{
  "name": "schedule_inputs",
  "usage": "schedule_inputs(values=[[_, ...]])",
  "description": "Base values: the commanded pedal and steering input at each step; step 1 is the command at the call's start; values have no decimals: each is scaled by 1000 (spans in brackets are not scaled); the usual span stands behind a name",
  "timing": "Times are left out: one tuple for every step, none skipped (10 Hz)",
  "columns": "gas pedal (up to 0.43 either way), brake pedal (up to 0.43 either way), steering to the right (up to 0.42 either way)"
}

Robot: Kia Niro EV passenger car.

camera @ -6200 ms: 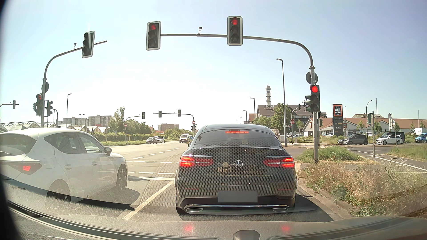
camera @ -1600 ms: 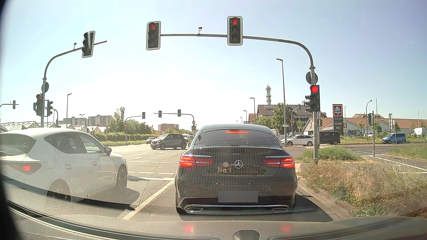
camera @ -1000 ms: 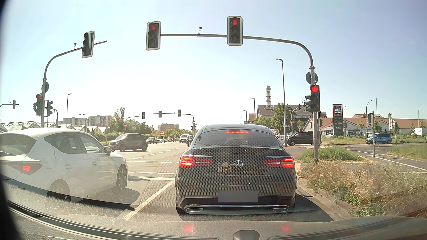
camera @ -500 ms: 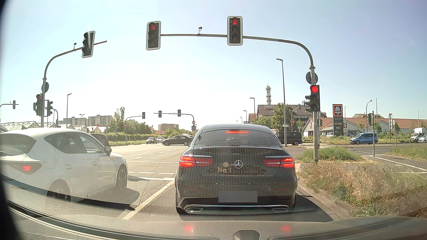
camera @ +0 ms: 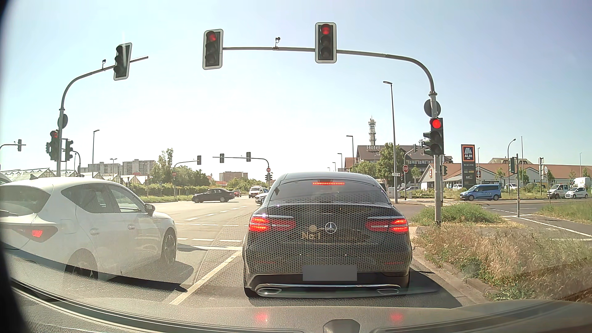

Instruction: Follow the waypoints while adhering to traffic rules and regulations

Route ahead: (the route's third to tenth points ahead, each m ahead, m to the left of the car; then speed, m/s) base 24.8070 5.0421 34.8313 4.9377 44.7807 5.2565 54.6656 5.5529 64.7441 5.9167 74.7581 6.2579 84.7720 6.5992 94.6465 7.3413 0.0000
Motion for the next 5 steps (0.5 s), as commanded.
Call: schedule_inputs(values=[[0, 250, 0], [0, 250, -1], [0, 250, 0], [0, 250, -1], [0, 250, -1]])
